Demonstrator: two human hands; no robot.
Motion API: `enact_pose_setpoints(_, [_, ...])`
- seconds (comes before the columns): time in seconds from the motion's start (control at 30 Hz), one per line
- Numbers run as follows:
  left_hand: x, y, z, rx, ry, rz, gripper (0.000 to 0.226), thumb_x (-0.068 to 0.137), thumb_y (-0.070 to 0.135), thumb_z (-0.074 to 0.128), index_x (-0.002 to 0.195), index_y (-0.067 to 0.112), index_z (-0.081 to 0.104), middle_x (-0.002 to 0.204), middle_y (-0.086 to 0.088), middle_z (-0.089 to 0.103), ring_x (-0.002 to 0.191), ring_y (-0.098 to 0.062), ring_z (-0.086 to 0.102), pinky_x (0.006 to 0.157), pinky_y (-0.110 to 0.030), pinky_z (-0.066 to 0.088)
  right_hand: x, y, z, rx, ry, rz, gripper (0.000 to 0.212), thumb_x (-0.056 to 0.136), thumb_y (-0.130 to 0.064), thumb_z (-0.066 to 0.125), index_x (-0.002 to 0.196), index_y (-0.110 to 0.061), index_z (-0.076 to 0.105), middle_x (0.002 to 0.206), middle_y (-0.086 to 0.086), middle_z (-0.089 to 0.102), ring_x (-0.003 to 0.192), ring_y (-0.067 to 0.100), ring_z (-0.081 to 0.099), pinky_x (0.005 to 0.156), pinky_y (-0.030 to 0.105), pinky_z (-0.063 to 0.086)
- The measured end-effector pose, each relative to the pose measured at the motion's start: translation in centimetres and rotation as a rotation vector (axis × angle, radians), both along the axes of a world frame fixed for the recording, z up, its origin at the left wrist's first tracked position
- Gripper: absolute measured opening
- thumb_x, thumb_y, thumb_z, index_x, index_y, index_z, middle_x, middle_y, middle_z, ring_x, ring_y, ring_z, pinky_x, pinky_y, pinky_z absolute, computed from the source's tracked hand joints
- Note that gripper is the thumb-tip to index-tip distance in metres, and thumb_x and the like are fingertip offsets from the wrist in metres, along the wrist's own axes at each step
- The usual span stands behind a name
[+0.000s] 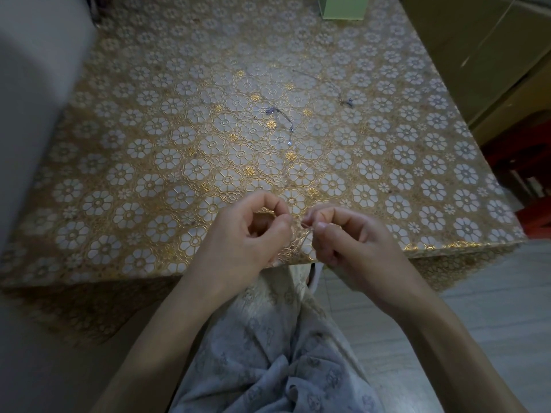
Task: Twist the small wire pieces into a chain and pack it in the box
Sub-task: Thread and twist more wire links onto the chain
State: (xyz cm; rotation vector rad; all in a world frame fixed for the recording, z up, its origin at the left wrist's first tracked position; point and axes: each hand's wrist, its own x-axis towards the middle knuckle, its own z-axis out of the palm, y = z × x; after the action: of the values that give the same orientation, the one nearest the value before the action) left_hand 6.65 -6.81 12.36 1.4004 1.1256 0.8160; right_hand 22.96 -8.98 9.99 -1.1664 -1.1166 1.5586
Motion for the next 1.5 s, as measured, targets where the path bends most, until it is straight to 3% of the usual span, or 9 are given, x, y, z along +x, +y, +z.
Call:
enact_pose_setpoints(0.43, [-0.4, 0.4, -0.1, 0.106, 0.122, -0.112, 0.007, 0.080, 0.030, 0.057, 0.078, 0.025, 0.060, 0.047, 0.004, 0.041, 0.041, -0.008, 0.032, 0.041, -0.020, 0.027, -0.4, -0.2, 0.3, -0.026, -0.093, -0.032, 0.011, 0.082, -0.029, 0.057, 0.076, -0.021, 0.062, 0.049, -0.014, 0.038, 0.042, 0.005, 0.026, 0.038, 0.016, 0.022])
enact_pose_setpoints(0.5, [-0.4, 0.5, -0.1, 0.103, 0.121, -0.104, 0.008, 0.079, 0.030, 0.056, 0.078, 0.024, 0.060, 0.047, 0.000, 0.041, 0.040, -0.009, 0.031, 0.040, -0.019, 0.026, -0.4, -0.2, 0.3, -0.022, -0.063, -0.032, 0.014, 0.082, -0.028, 0.056, 0.082, -0.016, 0.062, 0.049, -0.014, 0.036, 0.042, 0.003, 0.026, 0.037, 0.014, 0.023])
enact_pose_setpoints(0.6, [-0.3, 0.4, 0.1, 0.077, 0.077, -0.079, 0.008, 0.081, 0.027, 0.058, 0.077, 0.020, 0.059, 0.045, 0.002, 0.038, 0.038, -0.009, 0.029, 0.038, -0.016, 0.024, -0.4, -0.2, 0.0, -0.020, -0.024, -0.029, 0.018, 0.087, -0.021, 0.056, 0.089, -0.003, 0.059, 0.049, -0.014, 0.038, 0.042, -0.001, 0.030, 0.040, 0.008, 0.026])
enact_pose_setpoints(0.77, [-0.2, 0.4, 0.3, 0.023, -0.018, -0.018, 0.012, 0.089, 0.020, 0.057, 0.077, 0.018, 0.057, 0.042, 0.009, 0.039, 0.034, -0.004, 0.027, 0.036, -0.013, 0.022, -0.6, -0.1, -0.5, -0.024, -0.001, -0.020, 0.013, 0.082, -0.025, 0.057, 0.071, -0.023, 0.064, 0.070, -0.006, 0.054, 0.051, 0.002, 0.040, 0.054, 0.015, 0.035])
enact_pose_setpoints(0.87, [0.0, 0.3, 0.5, 0.016, 0.035, -0.019, 0.012, 0.092, 0.013, 0.052, 0.082, 0.011, 0.058, 0.038, 0.006, 0.042, 0.028, -0.001, 0.031, 0.033, -0.010, 0.024, -0.7, -0.3, -0.5, -0.024, 0.006, -0.008, 0.013, 0.083, -0.026, 0.056, 0.075, -0.022, 0.067, 0.073, 0.004, 0.048, 0.053, 0.005, 0.037, 0.055, 0.016, 0.033])
enact_pose_setpoints(1.07, [-0.2, 0.1, 0.5, 0.011, 0.183, -0.075, 0.011, 0.085, 0.025, 0.058, 0.083, 0.022, 0.068, 0.037, 0.005, 0.047, 0.027, -0.004, 0.031, 0.033, -0.010, 0.024, -0.3, -0.3, 0.3, 0.058, -0.071, 0.021, 0.014, 0.091, -0.012, 0.056, 0.077, -0.009, 0.057, 0.070, -0.016, 0.053, 0.050, -0.002, 0.039, 0.047, 0.007, 0.031])
enact_pose_setpoints(1.2, [-0.3, 0.1, 0.7, 0.008, 0.236, -0.098, 0.011, 0.083, 0.030, 0.061, 0.082, 0.024, 0.070, 0.039, 0.005, 0.052, 0.029, -0.005, 0.033, 0.034, -0.011, 0.024, -0.2, -0.3, 0.3, 0.131, -0.216, 0.009, 0.014, 0.084, -0.019, 0.057, 0.074, -0.011, 0.059, 0.089, -0.001, 0.057, 0.062, 0.025, 0.042, 0.055, 0.018, 0.036])
enact_pose_setpoints(1.33, [-0.4, 0.1, 0.8, 0.007, 0.264, -0.131, 0.013, 0.081, 0.033, 0.060, 0.081, 0.024, 0.069, 0.040, 0.004, 0.053, 0.030, -0.005, 0.035, 0.034, -0.013, 0.026, -0.2, -0.3, 0.3, 0.180, -0.312, 0.026, 0.011, 0.082, -0.022, 0.056, 0.075, -0.014, 0.060, 0.091, -0.010, 0.058, 0.077, 0.035, 0.049, 0.064, 0.024, 0.039])
enact_pose_setpoints(1.5, [-0.4, 0.2, 0.8, 0.020, 0.287, -0.184, 0.007, 0.079, 0.023, 0.059, 0.075, 0.019, 0.064, 0.038, 0.004, 0.049, 0.028, -0.002, 0.034, 0.034, -0.008, 0.025, -0.2, -0.1, 0.6, 0.215, -0.374, 0.099, 0.010, 0.082, -0.022, 0.057, 0.073, -0.019, 0.060, 0.090, -0.009, 0.057, 0.058, 0.004, 0.041, 0.056, 0.012, 0.033])
